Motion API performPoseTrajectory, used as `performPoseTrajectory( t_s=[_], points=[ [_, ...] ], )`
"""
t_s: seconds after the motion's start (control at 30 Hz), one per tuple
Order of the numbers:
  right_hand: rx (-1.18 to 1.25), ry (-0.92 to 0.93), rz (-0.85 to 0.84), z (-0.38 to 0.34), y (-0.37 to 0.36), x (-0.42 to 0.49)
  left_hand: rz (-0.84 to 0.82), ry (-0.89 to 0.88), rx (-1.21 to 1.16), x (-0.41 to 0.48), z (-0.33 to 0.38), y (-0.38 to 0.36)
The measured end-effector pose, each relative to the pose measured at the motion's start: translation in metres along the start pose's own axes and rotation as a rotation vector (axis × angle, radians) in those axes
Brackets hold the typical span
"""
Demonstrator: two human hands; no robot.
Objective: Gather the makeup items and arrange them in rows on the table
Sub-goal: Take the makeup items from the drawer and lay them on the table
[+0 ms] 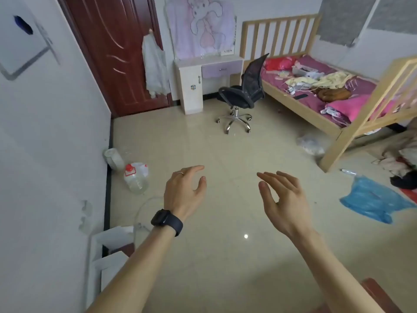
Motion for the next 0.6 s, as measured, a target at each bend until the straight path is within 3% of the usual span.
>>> performPoseTrajectory(
  t_s=[0.27,0.6],
  points=[
    [-0.043,-0.086,-0.084,0.042,-0.087,0.073,-0.071,0.063,0.088,0.076,-0.064,-0.046],
    [0.042,-0.022,-0.199,0.042,-0.195,0.275,-0.034,0.224,0.198,0.251,-0.127,-0.077]
  ],
)
Point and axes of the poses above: each hand's wrist, its own x-axis towards the middle knuckle, its own y-axis out of the back of the hand, z = x × y, the point moved 6 cm from there along x, towards the middle knuckle, and after that the axes turned 11 degrees about -x, right-handed, at the moved point
